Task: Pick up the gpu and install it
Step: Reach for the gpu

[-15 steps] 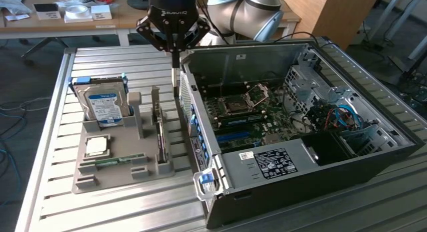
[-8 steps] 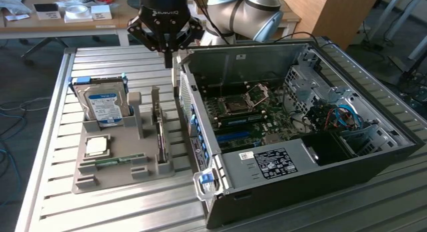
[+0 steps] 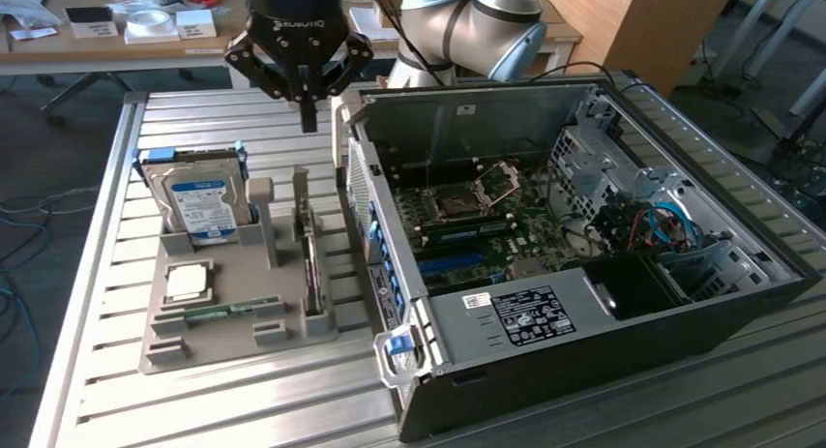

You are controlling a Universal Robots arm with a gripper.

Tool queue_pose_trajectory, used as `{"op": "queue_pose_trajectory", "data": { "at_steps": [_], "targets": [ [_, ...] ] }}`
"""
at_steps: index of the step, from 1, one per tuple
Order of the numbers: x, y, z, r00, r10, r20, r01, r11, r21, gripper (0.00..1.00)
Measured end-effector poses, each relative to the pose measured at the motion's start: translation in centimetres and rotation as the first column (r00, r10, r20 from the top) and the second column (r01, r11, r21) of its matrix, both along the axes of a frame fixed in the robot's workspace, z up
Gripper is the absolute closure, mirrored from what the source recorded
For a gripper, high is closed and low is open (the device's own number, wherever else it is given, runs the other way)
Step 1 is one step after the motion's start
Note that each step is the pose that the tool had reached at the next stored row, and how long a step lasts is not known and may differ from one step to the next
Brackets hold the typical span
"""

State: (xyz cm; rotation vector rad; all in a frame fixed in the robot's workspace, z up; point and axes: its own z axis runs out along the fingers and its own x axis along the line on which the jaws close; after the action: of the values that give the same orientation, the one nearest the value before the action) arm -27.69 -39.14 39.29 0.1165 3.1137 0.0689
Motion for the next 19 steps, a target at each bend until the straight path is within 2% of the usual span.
{"op": "queue_pose_trajectory", "data": {
  "at_steps": [4,16,19],
  "targets": [
    [-0.70,0.07,0.00,1.0000,0.000,0.0000,0.000,1.0000,0.0000,0.89],
    [-0.95,0.07,-0.02,1.0000,0.000,0.0001,0.000,1.0000,0.0000,0.89],
    [-0.97,-0.13,-0.02,1.0000,0.000,0.0000,0.000,1.0000,0.0000,0.89]
  ]
}}
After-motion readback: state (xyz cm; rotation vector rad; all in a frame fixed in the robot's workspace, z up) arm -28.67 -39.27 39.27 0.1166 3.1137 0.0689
